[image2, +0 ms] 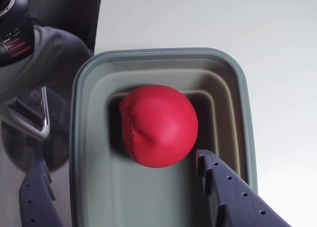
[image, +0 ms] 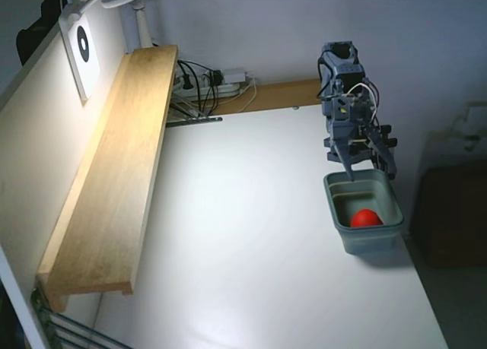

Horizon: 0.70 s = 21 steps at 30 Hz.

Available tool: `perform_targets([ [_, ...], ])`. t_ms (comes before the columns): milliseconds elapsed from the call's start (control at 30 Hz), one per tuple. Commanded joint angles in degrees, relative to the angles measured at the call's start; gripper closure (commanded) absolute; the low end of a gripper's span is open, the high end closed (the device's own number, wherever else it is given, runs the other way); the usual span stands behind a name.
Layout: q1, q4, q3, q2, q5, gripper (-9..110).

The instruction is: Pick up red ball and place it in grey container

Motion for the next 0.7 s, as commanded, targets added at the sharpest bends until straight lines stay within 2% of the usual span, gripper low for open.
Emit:
perform_targets([
  [0, 0.3, 1.3, -3.4, 3.0, 0.2, 64],
  [367, 8.1, 6.6, -6.0, 3.6, 0.2, 68],
  [667, 18.8, 13.7, -9.6, 4.4, 0.2, 72],
])
